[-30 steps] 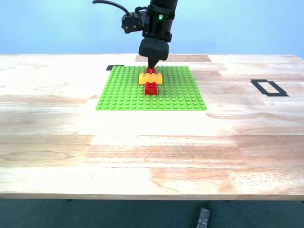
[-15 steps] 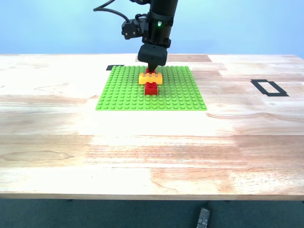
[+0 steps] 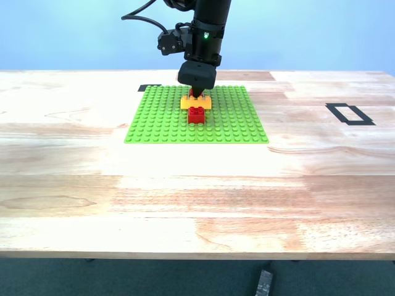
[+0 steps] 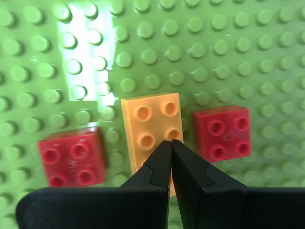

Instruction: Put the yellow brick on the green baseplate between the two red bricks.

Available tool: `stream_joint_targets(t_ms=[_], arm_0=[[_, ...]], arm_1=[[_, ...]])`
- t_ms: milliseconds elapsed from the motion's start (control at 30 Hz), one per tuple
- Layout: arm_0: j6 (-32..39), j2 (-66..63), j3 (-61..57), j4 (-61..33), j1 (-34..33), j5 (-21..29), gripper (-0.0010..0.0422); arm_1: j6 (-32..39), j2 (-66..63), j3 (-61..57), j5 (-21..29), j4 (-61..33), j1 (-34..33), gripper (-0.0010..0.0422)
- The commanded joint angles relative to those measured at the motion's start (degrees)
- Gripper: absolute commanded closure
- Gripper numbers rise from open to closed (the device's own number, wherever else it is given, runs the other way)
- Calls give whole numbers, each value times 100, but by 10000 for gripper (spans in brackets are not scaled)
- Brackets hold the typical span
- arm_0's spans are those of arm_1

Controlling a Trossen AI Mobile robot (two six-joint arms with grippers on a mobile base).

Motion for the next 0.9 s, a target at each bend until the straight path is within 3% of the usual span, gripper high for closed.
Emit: stream_joint_targets(t_ms=[33,567,900], arm_0=[[20,4,2,11,0,2,413],[17,2,2,-2,2,0,412],[15,-4,2,42,2,-2,412]], arm_1=[[70,-9,-9,-46,-31,24,413],[160,326,-15,-184,-24,155,413],[122,-474,140,-140,-9,11,413]])
